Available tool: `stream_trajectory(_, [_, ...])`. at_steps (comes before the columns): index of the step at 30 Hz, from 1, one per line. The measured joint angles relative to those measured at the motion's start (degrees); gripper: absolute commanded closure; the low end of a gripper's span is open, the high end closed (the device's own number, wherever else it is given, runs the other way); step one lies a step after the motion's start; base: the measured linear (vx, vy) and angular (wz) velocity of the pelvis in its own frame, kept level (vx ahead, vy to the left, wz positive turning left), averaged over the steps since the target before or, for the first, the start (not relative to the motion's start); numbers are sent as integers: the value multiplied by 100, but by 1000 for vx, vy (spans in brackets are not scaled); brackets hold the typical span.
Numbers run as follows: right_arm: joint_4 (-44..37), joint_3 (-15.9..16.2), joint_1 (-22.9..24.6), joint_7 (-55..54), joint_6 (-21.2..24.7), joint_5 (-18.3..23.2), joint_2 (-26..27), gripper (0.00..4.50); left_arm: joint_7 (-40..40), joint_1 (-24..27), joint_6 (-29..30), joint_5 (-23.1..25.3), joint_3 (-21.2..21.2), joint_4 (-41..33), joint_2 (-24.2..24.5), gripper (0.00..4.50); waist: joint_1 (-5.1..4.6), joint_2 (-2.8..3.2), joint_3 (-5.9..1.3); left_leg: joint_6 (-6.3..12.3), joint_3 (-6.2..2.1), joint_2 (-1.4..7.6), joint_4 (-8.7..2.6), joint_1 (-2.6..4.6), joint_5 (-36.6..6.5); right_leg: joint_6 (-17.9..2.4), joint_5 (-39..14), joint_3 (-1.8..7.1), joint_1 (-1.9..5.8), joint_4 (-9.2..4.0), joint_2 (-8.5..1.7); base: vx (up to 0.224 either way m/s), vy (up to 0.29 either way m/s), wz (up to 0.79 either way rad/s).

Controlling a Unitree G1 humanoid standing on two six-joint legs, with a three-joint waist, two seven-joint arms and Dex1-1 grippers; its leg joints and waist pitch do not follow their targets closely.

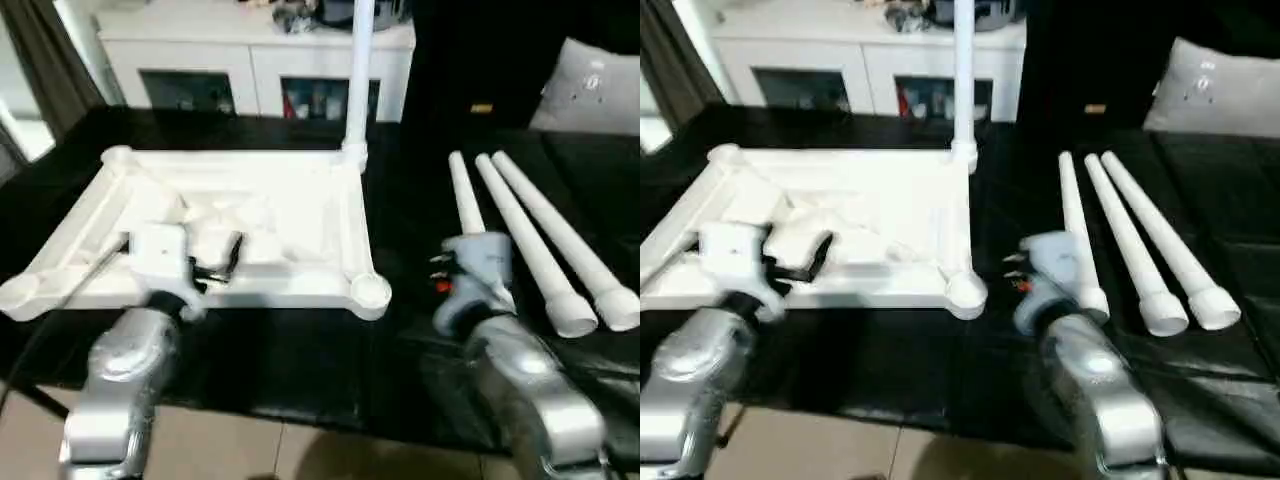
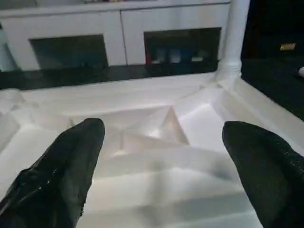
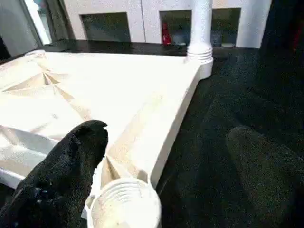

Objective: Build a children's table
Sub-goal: Move to table

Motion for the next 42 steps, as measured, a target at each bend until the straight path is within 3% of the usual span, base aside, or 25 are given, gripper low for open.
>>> stream_trajectory(1, [3,-3,0,1,-9,-6,-10,0,-2,-6,-1,0,0,-4,7,3,20,-89,29,-7,70,-70,-28,62,-3,19,55,89,-47,-214,-21,0,0,0])
stream_trajectory(2, [20,-14,6,2,-18,-9,-44,0,-4,-8,-2,1,-21,9,-15,3,55,-223,65,-33,106,-163,-19,104,-22,-29,318,185,-10,-366,-70,22,-63,2])
stream_trajectory(3, [66,-45,31,0,-18,-15,-74,0,-11,13,9,0,-107,26,-65,3,107,-261,94,70,119,-158,-5,131,-77,-51,310,216,34,-413,-42,32,-87,-4])
stream_trajectory(4, [85,-88,31,-1,-17,-26,-134,0,-41,3,8,-3,-221,15,-72,3,172,-203,97,228,78,-139,173,104,-172,-82,324,224,117,-500,1,32,-87,-4])
stream_trajectory(5, [84,-143,19,-10,-23,-53,-146,0,-68,-3,6,-4,-238,1,-65,3,188,-187,94,198,31,-131,278,55,-155,-84,325,222,159,-526,15,34,-55,-12])
stream_trajectory(6, [84,-152,0,-23,-25,-109,-150,0,-89,-4,20,-9,-237,-6,-17,3,205,-146,72,105,-8,-75,138,35,-98,-87,325,207,196,-553,38,0,0,0])
stream_trajectory(7, [86,-146,-42,-39,-25,-142,-148,0,-139,-7,65,-30,-235,-20,39,3,210,-65,40,-82,-16,37,-80,20,87,-89,328,171,199,-574,101,0,0,0])
stream_trajectory(8, [101,-140,-69,-64,-24,-165,-145,0,-187,-7,127,-50,-230,-30,91,3,207,2,15,-231,0,69,-82,13,134,-109,348,145,197,-580,102,59,40,-3])
stream_trajectory(10, [158,-76,-225,-132,15,-164,-96,0,-376,-6,237,-111,-237,-30,244,3,194,-19,16,-246,0,70,-83,-46,157,-91,428,142,142,-675,99,74,76,-2])
stream_trajectory(12, [283,-144,-455,-288,121,-148,43,0,-588,-8,262,-192,-251,-27,300,3,217,-21,12,-239,9,52,-58,-119,166,-63,480,141,85,-688,78,30,60,1])
stream_trajectory(14, [365,-241,-568,-431,227,-133,139,0,-760,-20,262,-277,-308,-27,368,3,229,-20,16,-230,14,36,-58,-146,171,-55,485,139,65,-692,55,5,28,1])
stream_trajectory(18, [712,-354,-971,-616,843,-161,183,0,-1242,-150,414,-488,-513,-46,664,3,196,6,34,-281,28,32,-85,-127,178,-64,504,146,70,-690,41,-14,-2,0])
stream_trajectory(22, [1181,-199,-1460,-594,1263,-243,11,0,-1770,-181,635,-624,-722,-102,965,3,148,-12,62,-303,77,37,-216,-46,264,-100,532,160,81,-680,30,-28,-9,0])
stream_trajectory(27, [1823,-302,-2243,-892,1868,-443,-9,0,-2295,-308,835,-870,-898,-257,1247,3,149,-22,69,-317,144,91,-325,-43,374,-128,547,133,55,-680,31,0,0,0])
stream_trajectory(32, [2238,-650,-2697,-1137,2414,-435,-50,0,-2538,-420,985,-1012,-909,-359,1444,3,189,-22,69,-323,157,102,-329,-65,381,-134,551,120,22,-685,30,0,0,0])
stream_trajectory(42, [2324,-1185,-2870,-1210,3218,-413,-465,0,-2700,-368,873,-946,-1146,-363,1570,3,206,-23,71,-322,164,104,-329,-64,380,-136,550,121,24,-688,29,0,0,0])
